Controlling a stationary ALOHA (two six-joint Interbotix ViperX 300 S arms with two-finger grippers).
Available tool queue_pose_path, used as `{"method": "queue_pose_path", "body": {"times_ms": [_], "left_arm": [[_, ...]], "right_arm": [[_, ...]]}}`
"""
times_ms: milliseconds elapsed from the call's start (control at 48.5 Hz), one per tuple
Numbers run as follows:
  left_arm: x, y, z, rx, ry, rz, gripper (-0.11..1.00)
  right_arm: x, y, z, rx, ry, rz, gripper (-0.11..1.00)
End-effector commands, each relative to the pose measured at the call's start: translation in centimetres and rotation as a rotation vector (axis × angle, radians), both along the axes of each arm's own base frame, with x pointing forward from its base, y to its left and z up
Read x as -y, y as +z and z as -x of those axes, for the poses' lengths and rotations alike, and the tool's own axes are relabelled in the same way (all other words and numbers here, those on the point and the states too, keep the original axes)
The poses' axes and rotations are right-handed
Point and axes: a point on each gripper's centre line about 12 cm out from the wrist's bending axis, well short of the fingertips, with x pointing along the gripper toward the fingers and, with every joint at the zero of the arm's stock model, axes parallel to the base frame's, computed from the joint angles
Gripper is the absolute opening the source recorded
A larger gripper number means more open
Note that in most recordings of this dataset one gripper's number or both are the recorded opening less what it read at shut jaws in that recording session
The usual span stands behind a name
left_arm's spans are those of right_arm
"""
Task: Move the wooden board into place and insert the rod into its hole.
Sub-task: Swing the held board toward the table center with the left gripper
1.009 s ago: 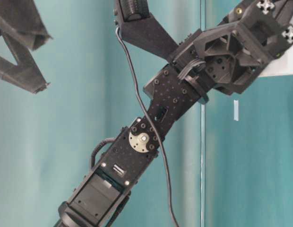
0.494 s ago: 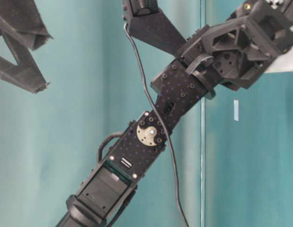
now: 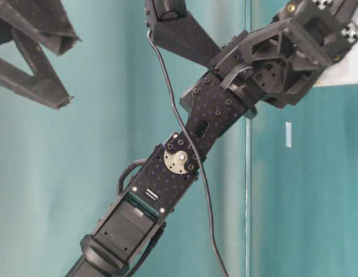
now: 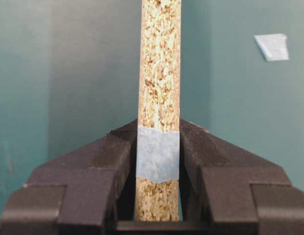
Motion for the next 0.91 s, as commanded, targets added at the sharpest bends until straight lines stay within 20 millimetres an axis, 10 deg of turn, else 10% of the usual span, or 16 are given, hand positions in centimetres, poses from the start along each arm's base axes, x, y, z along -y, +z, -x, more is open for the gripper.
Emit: {"method": "queue_pose_path", "body": {"times_ms": [0,103,247,886], "left_arm": [[0.3,2.4,-0.8,0.060,0.000,0.006,0.21],[0.4,2.1,-0.8,0.055,-0.001,0.006,0.23],[0.3,2.1,-0.8,0.054,0.000,0.006,0.57],[0.0,4.0,5.6,0.003,0.010,0.007,0.55]], "right_arm": [[0.1,1.2,0.2,0.038,-0.002,-0.012,0.99],[0.1,1.2,0.2,0.037,-0.001,-0.010,0.99],[0.1,1.2,0.2,0.037,-0.002,-0.011,0.99],[0.2,1.1,0.6,0.032,-0.003,-0.010,0.99]]}}
